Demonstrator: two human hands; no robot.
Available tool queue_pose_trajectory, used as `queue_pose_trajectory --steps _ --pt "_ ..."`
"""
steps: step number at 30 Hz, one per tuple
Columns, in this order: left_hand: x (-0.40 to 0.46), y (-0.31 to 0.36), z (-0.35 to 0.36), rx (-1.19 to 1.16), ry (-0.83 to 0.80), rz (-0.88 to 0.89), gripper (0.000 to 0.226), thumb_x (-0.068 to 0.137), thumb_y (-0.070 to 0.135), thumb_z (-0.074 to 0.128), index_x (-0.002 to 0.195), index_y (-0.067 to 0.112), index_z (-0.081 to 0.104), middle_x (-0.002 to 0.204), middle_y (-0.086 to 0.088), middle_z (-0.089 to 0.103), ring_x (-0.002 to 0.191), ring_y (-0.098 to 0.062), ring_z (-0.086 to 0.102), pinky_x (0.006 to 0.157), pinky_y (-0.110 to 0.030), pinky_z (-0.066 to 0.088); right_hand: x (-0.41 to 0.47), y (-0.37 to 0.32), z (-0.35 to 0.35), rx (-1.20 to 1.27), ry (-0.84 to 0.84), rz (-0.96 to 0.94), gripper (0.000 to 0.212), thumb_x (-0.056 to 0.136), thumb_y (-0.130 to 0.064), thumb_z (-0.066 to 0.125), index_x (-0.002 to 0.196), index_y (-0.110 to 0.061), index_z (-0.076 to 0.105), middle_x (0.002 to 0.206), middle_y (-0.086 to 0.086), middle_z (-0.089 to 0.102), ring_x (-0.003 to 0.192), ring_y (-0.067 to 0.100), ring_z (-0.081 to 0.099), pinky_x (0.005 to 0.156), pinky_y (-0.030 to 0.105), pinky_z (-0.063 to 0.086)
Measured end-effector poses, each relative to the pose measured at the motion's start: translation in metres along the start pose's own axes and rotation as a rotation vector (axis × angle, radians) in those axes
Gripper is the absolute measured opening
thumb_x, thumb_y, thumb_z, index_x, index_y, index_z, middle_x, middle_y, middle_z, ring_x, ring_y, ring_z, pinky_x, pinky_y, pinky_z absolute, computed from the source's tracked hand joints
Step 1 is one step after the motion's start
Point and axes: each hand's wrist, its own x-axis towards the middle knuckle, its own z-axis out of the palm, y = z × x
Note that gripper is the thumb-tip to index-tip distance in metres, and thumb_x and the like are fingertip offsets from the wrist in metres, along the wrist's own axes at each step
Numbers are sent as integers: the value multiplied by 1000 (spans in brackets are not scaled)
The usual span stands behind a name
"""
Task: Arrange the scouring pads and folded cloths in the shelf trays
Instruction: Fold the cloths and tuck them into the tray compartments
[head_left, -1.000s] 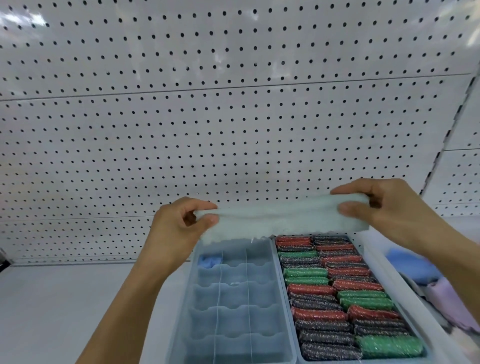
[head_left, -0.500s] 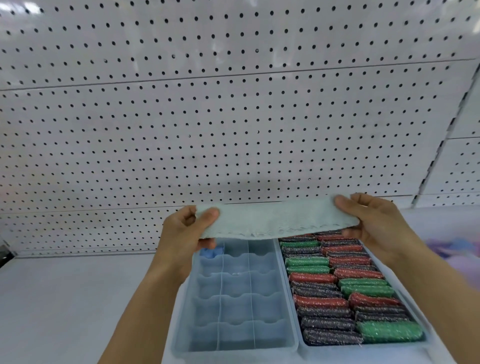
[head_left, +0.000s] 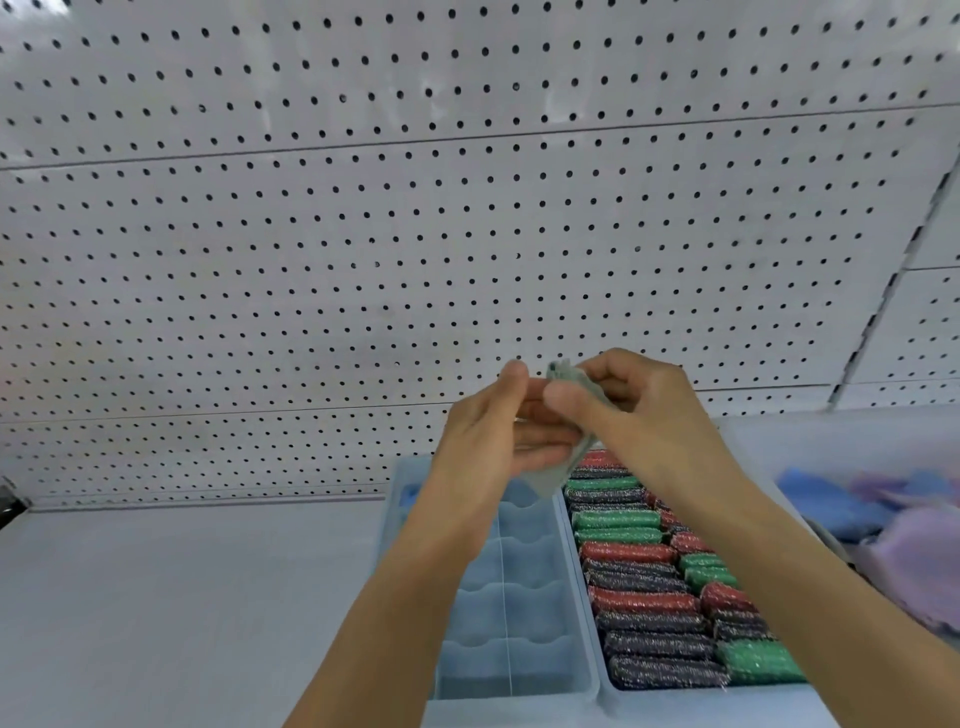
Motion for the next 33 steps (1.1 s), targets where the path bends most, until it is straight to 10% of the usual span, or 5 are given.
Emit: queue_pose_trajectory --steps 9,17,22,26,33 --pt "-6 -26 -39 308 36 106 41 77 39 79 113 44 61 118 17 57 105 -2 57 81 -23 50 16 2 -22 292 -100 17 12 84 1 66 88 -10 65 74 -8 68 67 5 60 60 16 46" --pt "-15 -41 -36 107 -131 17 27 83 10 73 105 -3 64 79 -13 66 71 -21 60 73 -23 54 25 4 -30 393 -239 -28 18 76 -12 65 94 -9 65 85 3 67 80 20 58 72 32 45" --pt "-16 -33 -36 187 -245 20 50 73 39 76 113 11 62 110 -4 70 103 -17 67 88 -33 55 23 8 -22 360 -315 -14 14 76 -13 68 90 -10 67 82 8 64 76 23 56 65 33 43" --pt "-13 -22 -25 88 -125 81 28 81 22 73 106 9 68 96 -2 74 85 -14 70 71 -25 56 22 8 -13 394 -311 51 37 73 -15 75 108 -10 64 88 11 67 77 23 61 65 32 50" --pt "-15 -24 -22 42 -12 73 29 81 31 70 103 15 64 93 -4 74 88 -24 72 75 -38 60 -8 47 17 775 -510 589 86 80 -77 36 130 -10 57 128 16 62 119 36 58 104 55 42"
